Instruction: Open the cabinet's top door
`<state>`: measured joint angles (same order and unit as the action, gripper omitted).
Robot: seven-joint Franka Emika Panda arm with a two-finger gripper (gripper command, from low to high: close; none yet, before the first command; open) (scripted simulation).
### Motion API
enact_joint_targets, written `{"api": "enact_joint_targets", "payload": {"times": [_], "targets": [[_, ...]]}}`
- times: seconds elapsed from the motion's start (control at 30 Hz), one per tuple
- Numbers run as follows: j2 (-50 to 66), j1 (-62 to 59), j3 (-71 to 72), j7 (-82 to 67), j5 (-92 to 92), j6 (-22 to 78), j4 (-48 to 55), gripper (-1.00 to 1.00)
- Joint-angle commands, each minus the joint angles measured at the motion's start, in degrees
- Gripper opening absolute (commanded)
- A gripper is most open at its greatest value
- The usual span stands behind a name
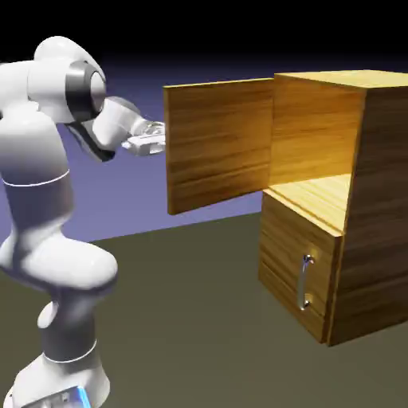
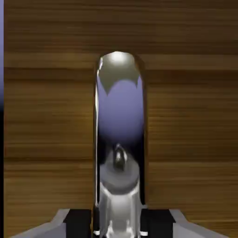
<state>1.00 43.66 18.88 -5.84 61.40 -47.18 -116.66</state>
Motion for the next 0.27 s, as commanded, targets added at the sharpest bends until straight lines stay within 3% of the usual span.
{"api": "enact_joint_targets", "payload": {"times": [0.0,0.23], "targets": [[1.7,0.0,0.0,0.5,-0.5,1.6,2.1,-1.0],[12.0,1.7,-0.4,3.1,-3.3,11.1,15.5,-1.0]]}}
